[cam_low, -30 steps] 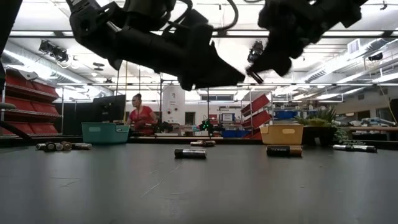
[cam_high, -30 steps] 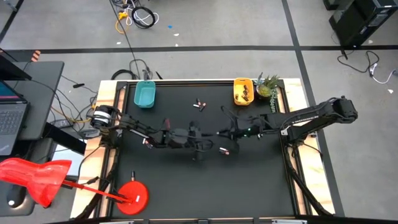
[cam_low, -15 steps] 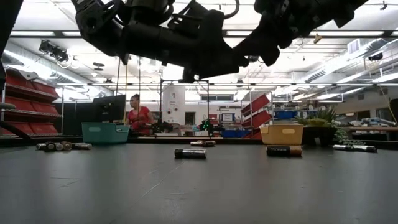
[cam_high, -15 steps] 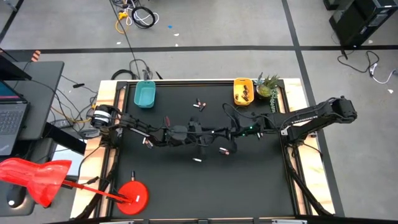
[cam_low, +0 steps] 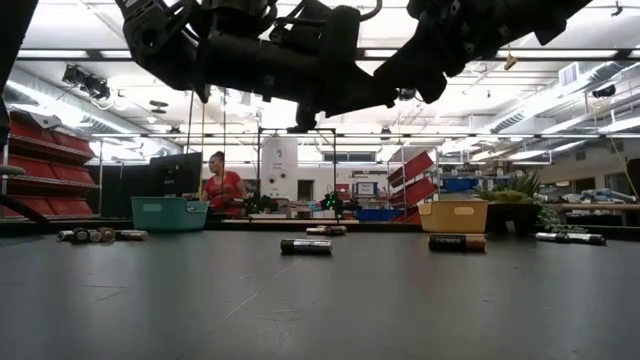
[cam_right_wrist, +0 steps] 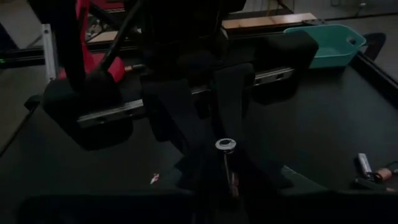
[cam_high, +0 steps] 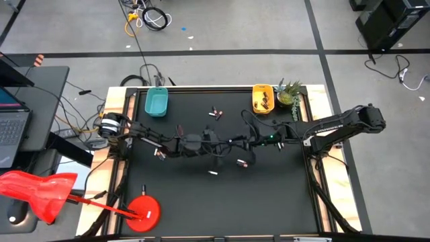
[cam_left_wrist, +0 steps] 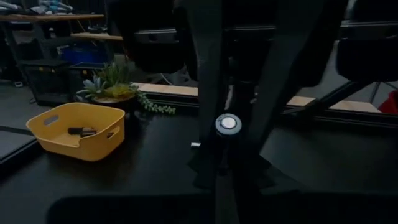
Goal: Sort batteries
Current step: Put the silver battery into the blue bin
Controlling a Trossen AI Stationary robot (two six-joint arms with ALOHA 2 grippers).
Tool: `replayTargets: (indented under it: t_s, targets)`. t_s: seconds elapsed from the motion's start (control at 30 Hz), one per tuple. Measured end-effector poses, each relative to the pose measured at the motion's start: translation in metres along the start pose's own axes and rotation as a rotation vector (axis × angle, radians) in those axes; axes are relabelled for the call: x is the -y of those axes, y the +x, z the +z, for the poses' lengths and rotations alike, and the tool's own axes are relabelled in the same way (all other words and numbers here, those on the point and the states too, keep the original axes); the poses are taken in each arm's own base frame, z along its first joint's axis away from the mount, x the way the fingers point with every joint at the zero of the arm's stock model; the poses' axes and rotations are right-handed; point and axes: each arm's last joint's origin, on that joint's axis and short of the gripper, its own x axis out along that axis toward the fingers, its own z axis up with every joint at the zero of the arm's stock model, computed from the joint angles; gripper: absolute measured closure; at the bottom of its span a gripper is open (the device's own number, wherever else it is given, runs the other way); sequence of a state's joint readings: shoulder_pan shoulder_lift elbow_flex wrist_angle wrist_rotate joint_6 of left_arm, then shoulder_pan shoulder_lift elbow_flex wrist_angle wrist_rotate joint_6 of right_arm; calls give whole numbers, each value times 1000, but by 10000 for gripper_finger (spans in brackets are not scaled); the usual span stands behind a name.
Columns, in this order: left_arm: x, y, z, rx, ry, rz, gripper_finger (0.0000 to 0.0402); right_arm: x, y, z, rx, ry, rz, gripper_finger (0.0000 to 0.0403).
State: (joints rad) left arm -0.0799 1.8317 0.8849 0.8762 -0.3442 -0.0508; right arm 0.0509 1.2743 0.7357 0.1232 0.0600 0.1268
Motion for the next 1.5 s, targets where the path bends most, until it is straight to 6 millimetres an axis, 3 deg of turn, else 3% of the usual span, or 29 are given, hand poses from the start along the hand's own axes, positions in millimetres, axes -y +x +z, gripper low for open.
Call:
replayTargets:
  t_s: [0.23,0.37,0.7,0.93,1.17,1.5]
  targets:
    - [-28,5,-17,-192,64,131,376,4,-11,6,38,-36,-123,266]
    - [-50,-8,-23,-381,118,281,376,7,-21,10,45,-44,-183,261]
    - [-126,-98,19,-312,16,621,376,8,-22,-23,55,-46,-260,268]
    - [-169,-148,10,-413,-177,865,376,11,-24,-45,256,-65,-265,271]
    - [-190,-156,-4,-454,-275,1001,376,14,-30,-69,327,-79,-245,271]
    - [-205,-166,-22,-555,-355,1167,370,21,-35,-63,406,-178,-294,273]
